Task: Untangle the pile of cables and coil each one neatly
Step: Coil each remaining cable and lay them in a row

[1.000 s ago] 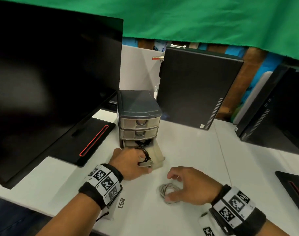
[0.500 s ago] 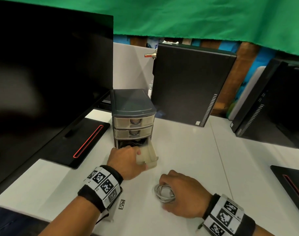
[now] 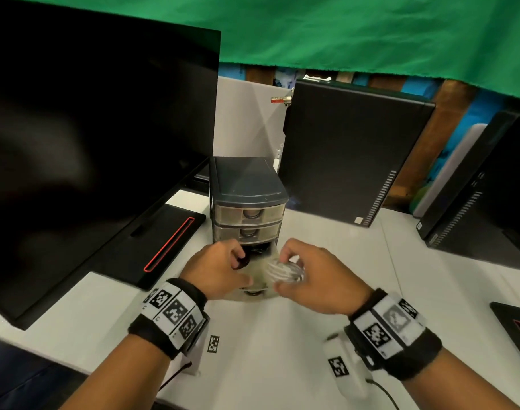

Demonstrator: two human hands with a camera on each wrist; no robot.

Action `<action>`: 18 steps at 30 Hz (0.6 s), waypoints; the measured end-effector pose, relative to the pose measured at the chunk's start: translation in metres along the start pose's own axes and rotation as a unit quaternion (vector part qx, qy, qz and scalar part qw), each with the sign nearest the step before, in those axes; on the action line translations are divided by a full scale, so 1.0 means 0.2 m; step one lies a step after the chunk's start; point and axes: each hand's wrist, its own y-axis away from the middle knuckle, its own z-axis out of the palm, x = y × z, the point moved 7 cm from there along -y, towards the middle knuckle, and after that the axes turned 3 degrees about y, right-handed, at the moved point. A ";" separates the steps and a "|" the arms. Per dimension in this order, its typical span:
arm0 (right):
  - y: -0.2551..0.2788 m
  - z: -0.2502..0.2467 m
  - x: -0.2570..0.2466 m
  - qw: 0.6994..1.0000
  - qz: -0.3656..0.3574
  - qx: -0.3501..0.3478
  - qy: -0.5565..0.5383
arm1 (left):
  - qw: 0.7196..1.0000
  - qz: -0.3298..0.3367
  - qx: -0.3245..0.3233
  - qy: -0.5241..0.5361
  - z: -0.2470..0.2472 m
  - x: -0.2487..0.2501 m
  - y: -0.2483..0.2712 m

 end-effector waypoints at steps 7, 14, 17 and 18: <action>-0.19 0.22 0.05 0.992 0.005 -0.044 0.118 | 0.997 -0.011 0.042 0.056 -0.10 -0.11 -0.01; -0.05 0.14 0.16 0.991 0.096 0.010 0.095 | 0.976 -0.106 -0.189 -0.017 -0.01 -0.17 0.04; -0.06 0.22 0.21 0.983 0.146 -0.042 0.103 | 0.961 -0.134 -0.236 -0.048 0.06 -0.19 0.07; -0.08 0.23 0.21 0.983 0.155 -0.033 0.095 | 0.964 -0.133 -0.225 -0.043 0.06 -0.19 0.07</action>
